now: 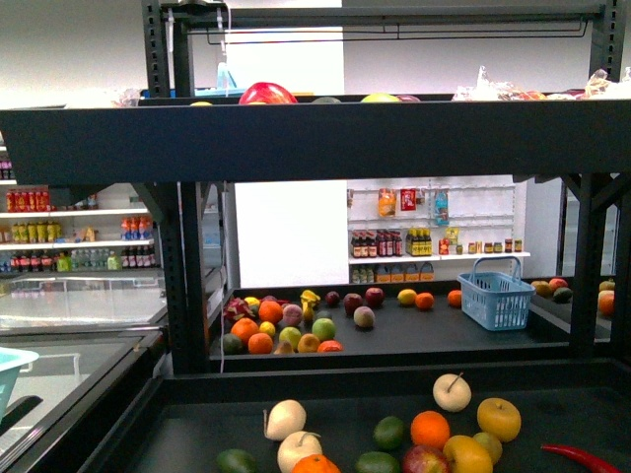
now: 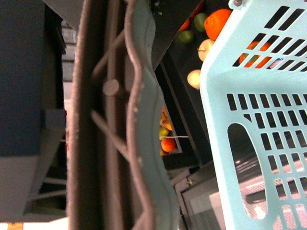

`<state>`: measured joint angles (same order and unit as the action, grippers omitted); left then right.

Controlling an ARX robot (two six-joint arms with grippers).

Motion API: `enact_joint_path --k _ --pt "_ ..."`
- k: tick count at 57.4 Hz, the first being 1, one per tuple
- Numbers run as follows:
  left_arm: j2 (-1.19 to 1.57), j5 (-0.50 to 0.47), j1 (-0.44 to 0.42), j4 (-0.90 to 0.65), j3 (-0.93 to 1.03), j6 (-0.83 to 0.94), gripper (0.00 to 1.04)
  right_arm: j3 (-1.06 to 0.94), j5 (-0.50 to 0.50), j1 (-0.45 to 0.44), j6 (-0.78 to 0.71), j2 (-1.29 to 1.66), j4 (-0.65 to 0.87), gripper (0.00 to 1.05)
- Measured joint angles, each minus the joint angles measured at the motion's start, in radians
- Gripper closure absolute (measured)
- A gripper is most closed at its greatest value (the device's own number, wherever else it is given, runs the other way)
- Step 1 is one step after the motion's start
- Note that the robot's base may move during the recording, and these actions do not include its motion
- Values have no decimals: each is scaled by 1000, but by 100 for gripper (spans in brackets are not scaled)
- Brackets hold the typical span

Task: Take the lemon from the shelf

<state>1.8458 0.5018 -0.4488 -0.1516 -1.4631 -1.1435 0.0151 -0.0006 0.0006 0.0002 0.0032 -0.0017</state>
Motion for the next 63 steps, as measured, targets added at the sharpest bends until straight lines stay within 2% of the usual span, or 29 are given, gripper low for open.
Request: enact_joint_path --k 12,27,47,63 --pt "-100 87 88 -12 23 47 93 0 0 0 0 0 0 7" --pt "-190 203 243 -47 121 88 93 0 0 0 0 0 0 7" --pt "-176 259 500 16 166 298 93 0 0 0 0 0 0 7" --pt "-67 253 617 13 98 320 93 0 0 0 0 0 0 7"
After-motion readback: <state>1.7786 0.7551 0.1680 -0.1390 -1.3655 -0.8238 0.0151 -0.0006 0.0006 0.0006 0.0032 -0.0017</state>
